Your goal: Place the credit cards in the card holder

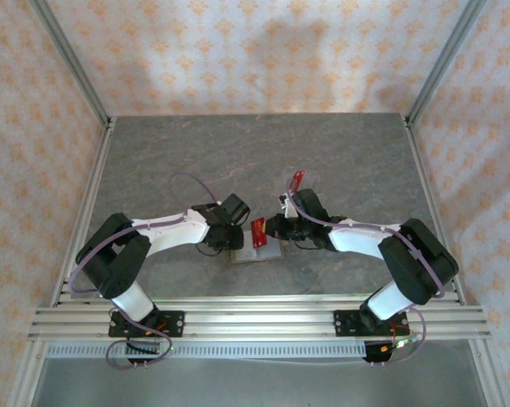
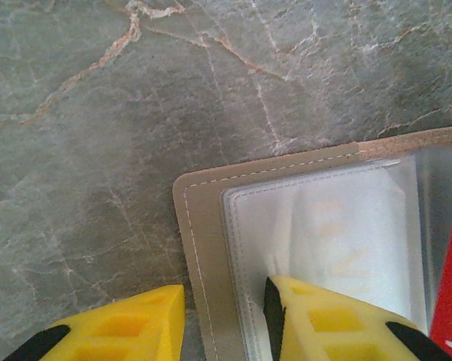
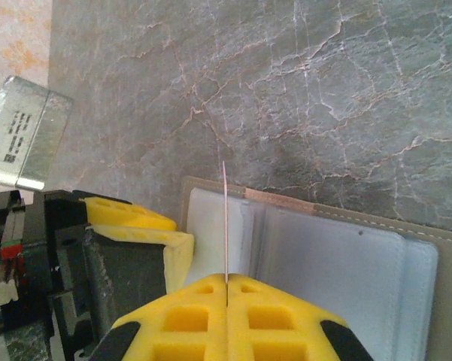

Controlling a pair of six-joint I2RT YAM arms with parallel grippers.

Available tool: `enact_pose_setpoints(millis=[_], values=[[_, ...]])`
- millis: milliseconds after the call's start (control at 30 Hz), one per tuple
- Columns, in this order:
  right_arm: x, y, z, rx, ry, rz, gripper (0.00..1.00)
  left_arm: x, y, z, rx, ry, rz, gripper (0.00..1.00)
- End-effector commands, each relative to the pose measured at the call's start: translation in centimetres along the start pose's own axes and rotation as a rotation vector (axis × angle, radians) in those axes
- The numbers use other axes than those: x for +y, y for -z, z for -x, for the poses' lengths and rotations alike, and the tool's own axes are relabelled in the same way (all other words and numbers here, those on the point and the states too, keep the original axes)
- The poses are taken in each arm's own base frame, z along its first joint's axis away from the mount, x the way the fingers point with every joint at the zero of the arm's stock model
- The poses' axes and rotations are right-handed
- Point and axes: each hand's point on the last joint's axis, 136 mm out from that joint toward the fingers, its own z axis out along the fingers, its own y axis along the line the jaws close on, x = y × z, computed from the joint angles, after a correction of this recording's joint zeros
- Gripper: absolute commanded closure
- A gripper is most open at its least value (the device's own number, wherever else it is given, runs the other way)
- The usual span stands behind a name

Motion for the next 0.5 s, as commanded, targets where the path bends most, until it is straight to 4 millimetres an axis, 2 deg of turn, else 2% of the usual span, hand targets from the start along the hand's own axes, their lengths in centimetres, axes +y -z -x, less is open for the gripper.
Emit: enact_pose_setpoints(millis=[0,200,467], values=[[0.7,-0.5,0.6,-0.039,0.003,0.049,1.00,2.9,-1.1,-2.3,0.055,-0.002,0.113,0.66],[-0.3,-0.9,0.2,-0.044,0.004,0.018,1.00,2.9,-1.1,-2.3,0.053,-0.002,0.110,0.66],[-1.1,-0.5,0.2,-0.065,0.021,-0.027,1.00,2.9,-1.2,-2.4,0.055,0.000,0.106,0.66]])
